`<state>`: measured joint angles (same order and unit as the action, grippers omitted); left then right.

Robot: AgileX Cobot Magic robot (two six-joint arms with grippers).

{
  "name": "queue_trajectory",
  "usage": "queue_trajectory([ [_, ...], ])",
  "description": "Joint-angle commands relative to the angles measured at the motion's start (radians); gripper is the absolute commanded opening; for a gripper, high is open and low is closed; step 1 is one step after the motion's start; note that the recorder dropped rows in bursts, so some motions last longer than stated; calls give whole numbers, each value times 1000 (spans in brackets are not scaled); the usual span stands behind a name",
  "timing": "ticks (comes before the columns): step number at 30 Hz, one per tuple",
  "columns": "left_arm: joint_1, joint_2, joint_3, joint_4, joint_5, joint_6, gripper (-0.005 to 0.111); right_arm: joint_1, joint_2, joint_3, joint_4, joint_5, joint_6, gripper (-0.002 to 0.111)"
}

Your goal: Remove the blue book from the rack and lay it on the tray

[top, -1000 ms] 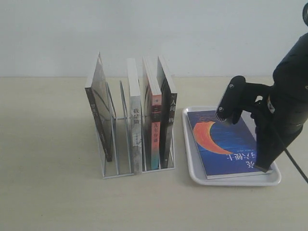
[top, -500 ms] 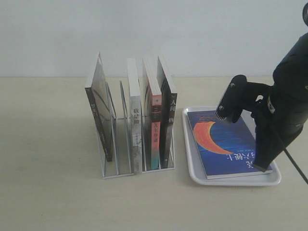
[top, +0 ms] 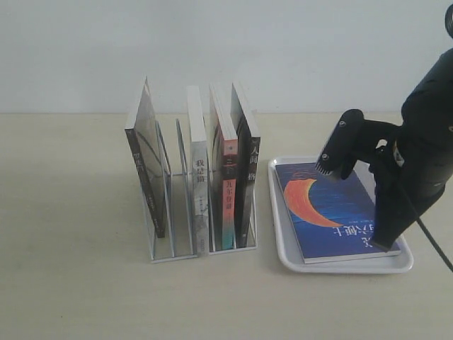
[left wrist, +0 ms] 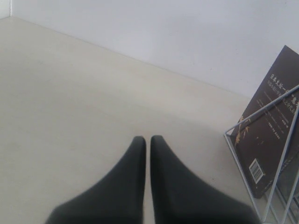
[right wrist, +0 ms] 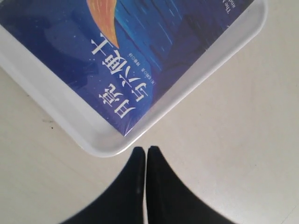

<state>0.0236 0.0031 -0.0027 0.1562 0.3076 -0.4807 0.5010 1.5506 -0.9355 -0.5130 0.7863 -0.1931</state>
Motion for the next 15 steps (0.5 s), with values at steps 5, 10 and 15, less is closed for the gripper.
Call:
queue_trajectory([
  [5, 2, -3, 3, 0, -12, 4, 4, -5, -113, -4, -84, -53, 248, 1],
  [10, 2, -3, 3, 0, -12, 4, 4, -120, -249, 67, -124, -251, 446, 1],
  [15, 2, -3, 3, 0, -12, 4, 4, -296, -400, 222, -124, -399, 624, 1],
])
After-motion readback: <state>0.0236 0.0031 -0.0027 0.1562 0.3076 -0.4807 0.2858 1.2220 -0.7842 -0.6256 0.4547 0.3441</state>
